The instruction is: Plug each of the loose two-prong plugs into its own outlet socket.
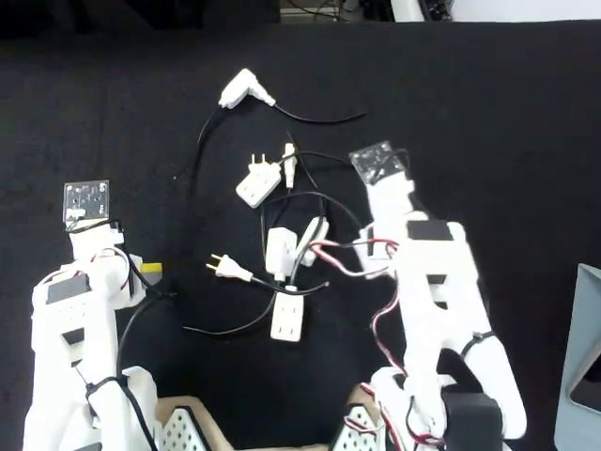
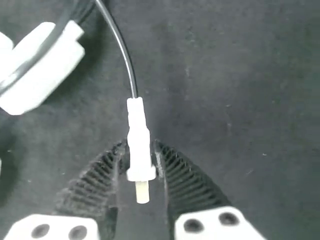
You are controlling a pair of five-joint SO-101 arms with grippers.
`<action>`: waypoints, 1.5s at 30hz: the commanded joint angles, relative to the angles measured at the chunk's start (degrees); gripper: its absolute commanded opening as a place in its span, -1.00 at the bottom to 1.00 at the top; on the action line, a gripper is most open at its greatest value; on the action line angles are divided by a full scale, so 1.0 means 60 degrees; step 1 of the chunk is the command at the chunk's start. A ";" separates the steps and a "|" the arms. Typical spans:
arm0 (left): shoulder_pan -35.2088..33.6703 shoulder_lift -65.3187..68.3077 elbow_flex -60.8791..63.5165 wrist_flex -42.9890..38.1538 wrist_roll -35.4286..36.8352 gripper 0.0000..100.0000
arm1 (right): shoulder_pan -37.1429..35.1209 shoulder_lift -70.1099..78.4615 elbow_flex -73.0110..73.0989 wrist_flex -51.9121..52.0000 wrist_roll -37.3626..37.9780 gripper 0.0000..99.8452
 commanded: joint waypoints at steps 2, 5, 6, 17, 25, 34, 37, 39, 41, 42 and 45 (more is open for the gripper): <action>-0.0051 -0.0190 -0.0022 -0.0161 -0.0044 -0.35 | -0.0484 0.0344 -0.0095 0.0410 -0.0513 -0.81; -0.0051 -0.0190 -0.0022 -0.0161 -0.0044 -0.35 | -0.0718 0.0960 -0.0110 0.0469 -0.0601 -0.79; -0.0051 -0.0190 -0.0022 -0.0161 -0.0044 -0.35 | -0.0762 0.1136 -0.0183 0.0469 -0.0601 -0.79; -0.0051 -0.0190 -0.0022 -0.0161 -0.0044 -0.35 | -0.0703 0.2293 -0.1956 0.1597 -0.0601 -0.78; -0.0066 -0.0205 -0.0022 -0.0161 -0.0044 -0.35 | -0.0747 0.3465 -0.2762 0.1568 -0.0601 -0.79; -0.0066 -0.0205 -0.0022 -0.0161 -0.0044 -0.35 | -0.0689 0.4154 -0.2952 0.1641 -0.0601 -0.87; -0.0066 -0.0205 -0.0022 -0.0161 -0.0044 -0.35 | -0.0689 0.4139 -0.3011 0.1656 -0.0601 -0.97; -0.0066 -0.0190 -0.0022 -0.0161 -0.0044 -0.35 | -0.0689 0.3993 -0.3011 0.1875 -0.0557 -0.98; -0.0066 -0.0190 -0.0022 -0.0161 -0.0044 -0.35 | -0.0689 0.3641 -0.3011 0.2212 -0.0557 -0.98; -0.0066 -0.0190 -0.0022 -0.0161 -0.0044 -0.35 | -0.0689 0.3363 -0.3011 0.2403 -0.0571 -0.98; -0.0066 -0.0190 -0.0022 -0.0161 -0.0044 -0.35 | -0.0689 0.2234 -0.3011 0.2945 -0.0601 -0.98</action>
